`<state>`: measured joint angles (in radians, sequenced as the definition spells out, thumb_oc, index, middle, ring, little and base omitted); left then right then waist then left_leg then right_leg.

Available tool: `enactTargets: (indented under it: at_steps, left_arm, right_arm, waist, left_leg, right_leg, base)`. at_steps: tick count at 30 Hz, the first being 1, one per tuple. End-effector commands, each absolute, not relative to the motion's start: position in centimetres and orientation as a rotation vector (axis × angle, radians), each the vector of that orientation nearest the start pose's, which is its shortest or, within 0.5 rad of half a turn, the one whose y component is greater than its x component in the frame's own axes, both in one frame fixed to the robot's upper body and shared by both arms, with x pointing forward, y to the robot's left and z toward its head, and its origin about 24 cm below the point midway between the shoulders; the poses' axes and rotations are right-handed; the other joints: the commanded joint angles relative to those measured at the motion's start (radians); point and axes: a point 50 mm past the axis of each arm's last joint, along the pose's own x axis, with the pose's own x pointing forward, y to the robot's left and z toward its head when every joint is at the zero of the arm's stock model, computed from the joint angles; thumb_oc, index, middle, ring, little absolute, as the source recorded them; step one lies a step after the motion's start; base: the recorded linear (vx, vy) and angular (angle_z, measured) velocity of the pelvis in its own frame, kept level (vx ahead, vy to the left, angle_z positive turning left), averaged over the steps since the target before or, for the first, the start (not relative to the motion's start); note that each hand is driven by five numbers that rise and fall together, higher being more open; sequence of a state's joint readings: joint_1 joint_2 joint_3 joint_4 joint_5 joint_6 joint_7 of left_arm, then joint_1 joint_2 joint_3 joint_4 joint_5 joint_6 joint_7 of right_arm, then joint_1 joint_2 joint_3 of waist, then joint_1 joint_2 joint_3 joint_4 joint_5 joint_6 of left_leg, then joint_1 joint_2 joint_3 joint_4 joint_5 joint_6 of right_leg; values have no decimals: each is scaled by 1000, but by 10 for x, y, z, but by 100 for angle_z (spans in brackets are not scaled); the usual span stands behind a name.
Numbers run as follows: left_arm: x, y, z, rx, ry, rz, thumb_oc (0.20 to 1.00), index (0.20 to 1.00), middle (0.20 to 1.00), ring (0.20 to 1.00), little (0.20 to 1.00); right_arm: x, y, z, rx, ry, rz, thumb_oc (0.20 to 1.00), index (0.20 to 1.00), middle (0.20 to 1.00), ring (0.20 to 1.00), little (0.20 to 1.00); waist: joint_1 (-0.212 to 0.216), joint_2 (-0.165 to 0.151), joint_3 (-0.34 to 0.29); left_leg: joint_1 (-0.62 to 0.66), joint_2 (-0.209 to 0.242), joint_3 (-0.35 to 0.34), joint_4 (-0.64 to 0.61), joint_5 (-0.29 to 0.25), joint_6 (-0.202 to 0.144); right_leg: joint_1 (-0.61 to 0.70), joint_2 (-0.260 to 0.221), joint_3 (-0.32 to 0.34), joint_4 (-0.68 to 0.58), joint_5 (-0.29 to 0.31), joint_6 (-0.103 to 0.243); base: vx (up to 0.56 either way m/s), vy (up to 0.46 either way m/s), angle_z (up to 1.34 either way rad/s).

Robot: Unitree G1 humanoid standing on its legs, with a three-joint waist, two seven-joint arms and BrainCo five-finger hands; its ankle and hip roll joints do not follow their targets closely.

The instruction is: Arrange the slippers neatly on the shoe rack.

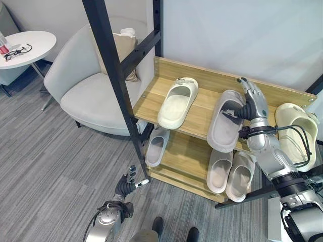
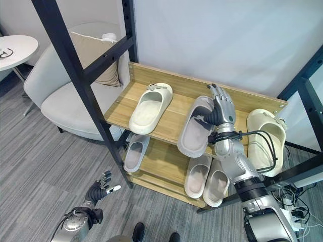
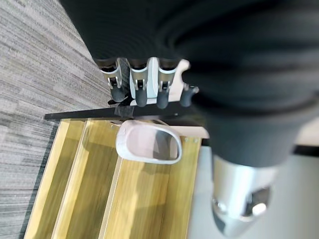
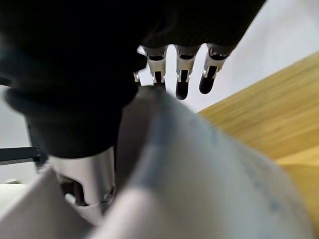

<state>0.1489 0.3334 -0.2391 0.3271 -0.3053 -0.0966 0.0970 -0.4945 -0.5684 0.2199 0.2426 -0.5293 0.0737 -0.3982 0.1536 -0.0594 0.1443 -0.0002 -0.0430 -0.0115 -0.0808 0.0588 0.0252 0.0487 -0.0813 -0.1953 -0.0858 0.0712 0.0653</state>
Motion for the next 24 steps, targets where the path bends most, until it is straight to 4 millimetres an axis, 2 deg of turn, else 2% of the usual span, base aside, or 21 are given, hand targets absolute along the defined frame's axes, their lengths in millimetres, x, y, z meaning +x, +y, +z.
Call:
enactTargets:
  at_steps: [1, 11, 12, 13, 14, 15, 16, 19, 21, 22, 23, 24]
  left_arm:
    - [211, 187, -37, 60, 304, -48, 1000, 1000, 1000, 1000, 1000]
    - [213, 185, -36, 46, 308, -48, 1000, 1000, 1000, 1000, 1000]
    - [213, 184, -36, 46, 311, -51, 1000, 1000, 1000, 1000, 1000]
    - [213, 184, -36, 46, 314, -50, 1000, 1000, 1000, 1000, 1000]
    - [213, 184, -36, 46, 316, -51, 1000, 1000, 1000, 1000, 1000]
    - [214, 184, -36, 43, 318, -53, 1000, 1000, 1000, 1000, 1000]
    - [214, 183, -36, 38, 323, -56, 1000, 1000, 1000, 1000, 1000]
    - [213, 184, -35, 38, 332, -64, 1000, 1000, 1000, 1000, 1000]
    - [214, 187, -34, 41, 328, -46, 1000, 1000, 1000, 1000, 1000]
    - [217, 191, -32, 40, 310, -10, 1000, 1000, 1000, 1000, 1000]
    - [216, 191, -33, 42, 312, -12, 1000, 1000, 1000, 1000, 1000]
    - [217, 192, -32, 47, 305, -3, 1000, 1000, 1000, 1000, 1000]
  right_arm:
    - [337, -229, 174, -1212, -444, -416, 1000, 1000, 1000, 1000, 1000]
    - [343, -237, 156, -1225, -302, -420, 1000, 1000, 1000, 1000, 1000]
    - [344, -237, 154, -1221, -285, -417, 749, 749, 749, 749, 749]
    - [345, -237, 154, -1215, -273, -413, 558, 558, 558, 558, 558]
    - [346, -237, 152, -1209, -257, -405, 438, 438, 438, 438, 438]
    - [347, -238, 151, -1205, -233, -397, 244, 244, 244, 244, 244]
    - [349, -239, 149, -1196, -207, -389, 200, 200, 200, 200, 200]
    - [350, -239, 148, -1128, -174, -384, 200, 200, 200, 200, 200]
    - [338, -234, 155, -1048, -263, -411, 200, 200, 200, 200, 200]
    - [316, -227, 173, -921, -442, -472, 200, 200, 200, 200, 200]
    - [314, -228, 172, -920, -438, -473, 200, 200, 200, 200, 200]
    - [305, -222, 180, -851, -515, -486, 200, 200, 200, 200, 200]
  waist:
    - [31, -6, -18]
    - [19, 0, -28]
    - [17, 0, -29]
    - [15, -1, -30]
    - [14, -1, -31]
    - [12, -2, -32]
    - [10, -3, -33]
    - [1, 0, -38]
    - [-6, 8, -37]
    - [-18, 18, -36]
    - [-15, 16, -37]
    - [-19, 18, -37]
  left_leg:
    - [20, 42, -30, -6, -90, -46]
    - [29, 43, -44, -6, -93, -48]
    - [30, 44, -45, -6, -93, -49]
    - [30, 45, -44, -6, -93, -50]
    - [30, 45, -44, -6, -92, -50]
    - [29, 46, -44, -6, -91, -51]
    - [28, 47, -44, -6, -91, -52]
    - [27, 47, -44, -6, -90, -53]
    - [29, 49, -42, -6, -90, -52]
    - [29, 50, -41, -6, -88, -52]
    - [31, 51, -41, -6, -90, -52]
    - [30, 51, -40, -6, -88, -53]
  right_leg:
    - [75, -95, -22, 6, -73, 111]
    - [84, -92, -28, 6, -79, 103]
    - [84, -91, -29, 6, -80, 102]
    - [84, -91, -29, 6, -80, 101]
    - [84, -90, -29, 6, -80, 101]
    - [84, -89, -29, 6, -80, 100]
    - [84, -89, -29, 6, -81, 99]
    - [84, -86, -28, 5, -82, 96]
    - [81, -85, -26, 6, -83, 94]
    - [80, -85, -24, 7, -86, 93]
    - [82, -84, -24, 7, -88, 93]
    - [80, -85, -24, 8, -88, 93]
  base:
    - [10, 8, 8]
    - [0, -5, 6]
    - [-6, -10, 7]
    - [-15, -14, 6]
    - [-14, -12, 4]
    - [0, 0, 0]
    - [0, 0, 0]
    - [0, 0, 0]
    - [0, 0, 0]
    - [0, 0, 0]
    - [9, -13, 6]
    - [4, -12, 3]
